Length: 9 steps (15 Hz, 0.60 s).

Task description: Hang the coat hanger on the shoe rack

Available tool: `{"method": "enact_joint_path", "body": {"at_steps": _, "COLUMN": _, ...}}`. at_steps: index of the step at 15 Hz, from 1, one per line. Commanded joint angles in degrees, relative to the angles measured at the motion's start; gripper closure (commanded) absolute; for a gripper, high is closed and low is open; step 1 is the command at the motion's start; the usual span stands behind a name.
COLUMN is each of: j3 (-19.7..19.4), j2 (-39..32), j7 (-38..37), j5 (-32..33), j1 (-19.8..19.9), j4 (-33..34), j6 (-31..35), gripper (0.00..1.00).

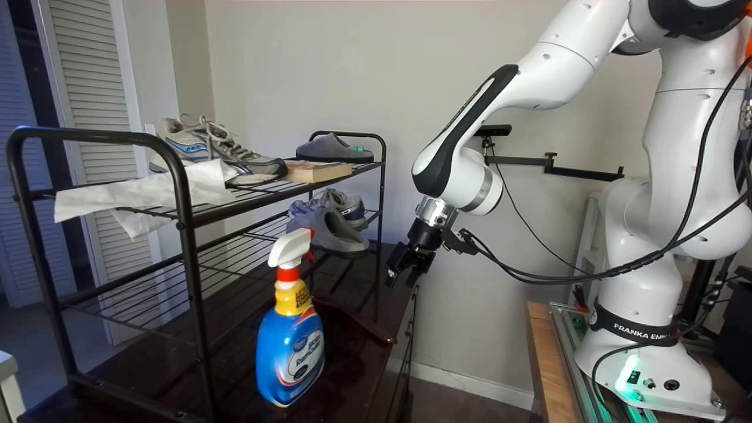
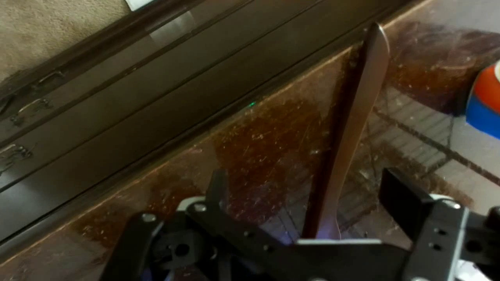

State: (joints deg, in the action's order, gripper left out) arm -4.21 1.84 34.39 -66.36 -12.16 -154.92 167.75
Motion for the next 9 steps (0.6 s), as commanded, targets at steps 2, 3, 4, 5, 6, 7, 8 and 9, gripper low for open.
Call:
{"method": "enact_joint_path", "body": {"at_steps": 2, "j3": 4.51, "j2": -7.21, "j7": 7.87, "j5": -6.72, "j1": -4.27, "j4": 3.09, "j6": 9.36, "gripper": 0.00}}
{"method": "enact_joint_path", "body": {"at_steps": 3, "j3": 5.54, "j2": -7.93, "j7": 9.24, "j5": -7.83, "j1": -4.86, "j4": 3.83, "j6": 11.03, "gripper": 0.00}}
{"method": "enact_joint_path", "body": {"at_steps": 4, "j3": 6.69, "j2": -7.84, "j7": 11.05, "j5": -9.48, "j1": -5.37, "j4": 4.25, "j6": 12.50, "gripper": 0.00}}
{"method": "enact_joint_path", "body": {"at_steps": 5, "j3": 7.73, "j2": -7.97, "j7": 12.35, "j5": -11.02, "j1": -5.73, "j4": 5.11, "j6": 13.63, "gripper": 0.00}}
{"method": "enact_joint_path", "body": {"at_steps": 6, "j3": 8.87, "j2": -7.97, "j7": 13.80, "j5": -12.61, "j1": -6.11, "j4": 5.89, "j6": 15.05, "gripper": 0.00}}
{"method": "enact_joint_path", "body": {"at_steps": 7, "j3": 9.73, "j2": -8.57, "j7": 14.79, "j5": -13.72, "j1": -6.34, "j4": 7.05, "j6": 16.18, "gripper": 0.00}}
{"method": "enact_joint_path", "body": {"at_steps": 8, "j3": 10.57, "j2": -9.65, "j7": 16.03, "j5": -15.13, "j1": -6.48, "j4": 8.85, "j6": 17.89, "gripper": 0.00}}
{"method": "enact_joint_path", "body": {"at_steps": 9, "j3": 11.17, "j2": -10.63, "j7": 16.43, "j5": -15.75, "j1": -6.50, "j4": 10.46, "j6": 19.19, "gripper": 0.00}}
